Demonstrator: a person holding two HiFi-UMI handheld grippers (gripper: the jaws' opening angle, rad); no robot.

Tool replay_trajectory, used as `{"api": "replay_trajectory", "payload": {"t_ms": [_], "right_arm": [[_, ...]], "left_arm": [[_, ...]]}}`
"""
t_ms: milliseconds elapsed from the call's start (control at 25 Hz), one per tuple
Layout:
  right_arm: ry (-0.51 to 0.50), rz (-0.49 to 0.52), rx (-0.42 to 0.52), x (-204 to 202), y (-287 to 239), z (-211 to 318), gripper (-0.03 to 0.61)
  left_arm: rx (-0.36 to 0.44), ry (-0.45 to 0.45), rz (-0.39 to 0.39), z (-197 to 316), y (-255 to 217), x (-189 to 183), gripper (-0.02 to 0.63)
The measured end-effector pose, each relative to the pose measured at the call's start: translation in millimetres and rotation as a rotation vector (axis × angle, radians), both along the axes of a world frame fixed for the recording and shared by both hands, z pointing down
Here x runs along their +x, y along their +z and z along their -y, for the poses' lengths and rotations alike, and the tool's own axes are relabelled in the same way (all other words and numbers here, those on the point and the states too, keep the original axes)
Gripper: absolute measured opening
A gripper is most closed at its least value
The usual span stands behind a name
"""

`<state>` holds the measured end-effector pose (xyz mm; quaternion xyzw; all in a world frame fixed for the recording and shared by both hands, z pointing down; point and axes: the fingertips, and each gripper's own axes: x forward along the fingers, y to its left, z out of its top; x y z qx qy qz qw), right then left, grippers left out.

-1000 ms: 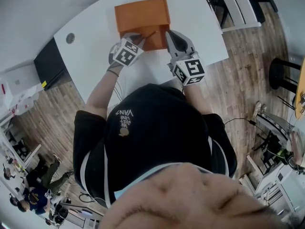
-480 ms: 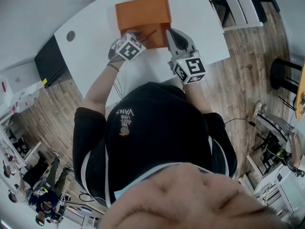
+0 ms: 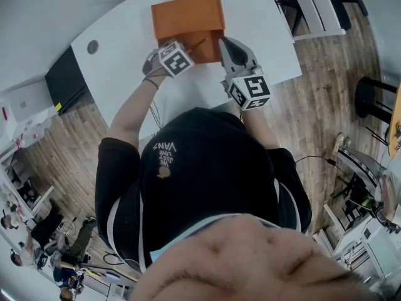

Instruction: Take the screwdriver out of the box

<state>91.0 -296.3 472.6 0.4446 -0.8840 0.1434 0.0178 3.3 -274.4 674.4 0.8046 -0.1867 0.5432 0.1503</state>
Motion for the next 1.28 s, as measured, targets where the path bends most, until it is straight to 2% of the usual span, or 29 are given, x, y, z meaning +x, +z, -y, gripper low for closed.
{"api": "replay_trajectory", "payload": {"t_ms": [280, 440, 720, 920, 1280], "right_arm": [[0.0, 0.0, -0.003, 0, 2, 1, 0.012], [-0.001, 0.001, -0.003, -1, 2, 0, 0.012], [0.0, -0.001, -0.001, 1, 1, 1, 0.012], [-0.005, -0.002, 0.001, -1, 0, -2, 0.012], [0.002, -0.004, 0.003, -1, 0, -3, 0.012]], "left_arm": [[-0.029, 0.063, 0.111, -2, 16, -4, 0.147], [-0.054, 0.085, 0.149, -3, 21, -5, 0.147], [-0.091, 0.082, 0.157, -4, 23, -2, 0.144], [-0.111, 0.057, 0.153, -4, 22, -2, 0.106], [-0.133, 0.01, 0.144, -4, 22, -5, 0.087]]}}
